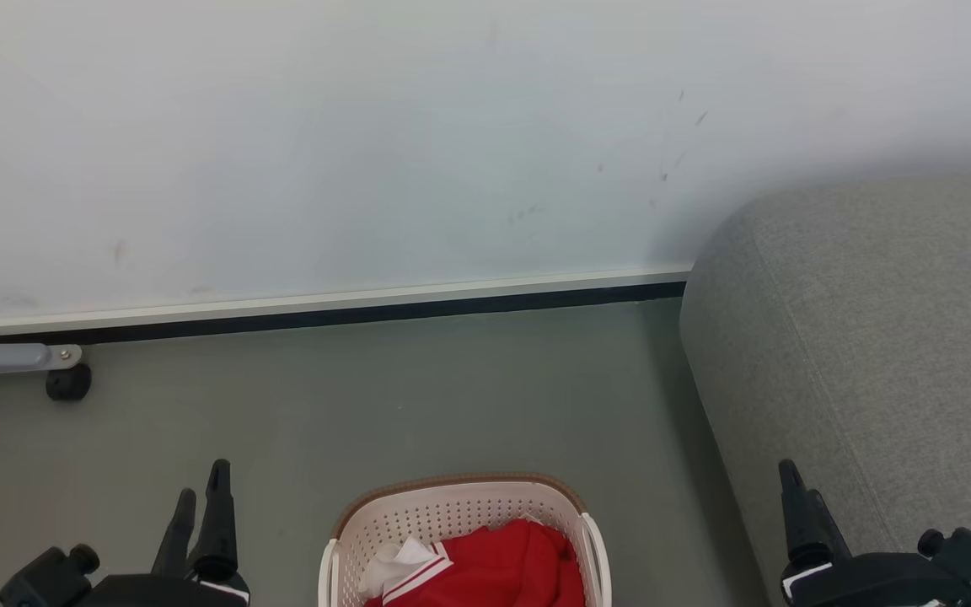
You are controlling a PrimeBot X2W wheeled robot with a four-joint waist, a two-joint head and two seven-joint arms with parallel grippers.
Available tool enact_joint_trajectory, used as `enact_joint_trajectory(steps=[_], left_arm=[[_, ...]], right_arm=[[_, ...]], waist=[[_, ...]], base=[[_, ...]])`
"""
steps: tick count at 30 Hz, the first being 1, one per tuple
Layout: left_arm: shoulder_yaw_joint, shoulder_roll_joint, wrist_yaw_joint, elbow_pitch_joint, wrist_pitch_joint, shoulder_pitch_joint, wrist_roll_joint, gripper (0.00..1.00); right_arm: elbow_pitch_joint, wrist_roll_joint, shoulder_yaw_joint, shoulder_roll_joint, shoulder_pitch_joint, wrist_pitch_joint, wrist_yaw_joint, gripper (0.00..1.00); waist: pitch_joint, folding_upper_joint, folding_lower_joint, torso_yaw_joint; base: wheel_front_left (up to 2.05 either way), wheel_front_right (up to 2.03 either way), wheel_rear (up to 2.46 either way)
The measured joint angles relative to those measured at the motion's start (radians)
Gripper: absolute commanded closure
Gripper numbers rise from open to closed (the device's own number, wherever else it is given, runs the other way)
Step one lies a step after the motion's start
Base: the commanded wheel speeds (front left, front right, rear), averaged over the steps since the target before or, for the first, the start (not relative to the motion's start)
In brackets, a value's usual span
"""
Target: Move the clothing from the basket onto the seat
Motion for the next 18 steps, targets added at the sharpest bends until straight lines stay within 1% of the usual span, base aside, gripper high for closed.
enact_joint_trajectory(steps=[2, 5, 18], left_arm=[[-0.004, 0.008, 0.007, -0.002, -0.007, 0.0, 0.038, 0.0], [-0.011, 0.019, 0.017, -0.014, -0.022, 0.007, 0.112, 0.0], [-0.028, 0.049, 0.046, -0.04, -0.069, 0.046, 0.319, 0.0]], right_arm=[[0.0, -0.035, 0.013, -0.005, 0.0, -0.009, -0.001, 0.0], [-0.002, -0.098, 0.035, -0.012, 0.0, -0.022, -0.014, 0.0], [-0.014, -0.286, 0.097, -0.028, 0.0, -0.07, -0.044, 0.0]], waist=[[0.0, 0.0, 0.0, -0.001], [-0.001, 0.0, 0.0, -0.003], [-0.007, 0.0001, 0.0, -0.01]], base=[[0.0, 0.0, 0.0], [0.0, 0.0, 0.0], [0.0, 0.0, 0.0]])
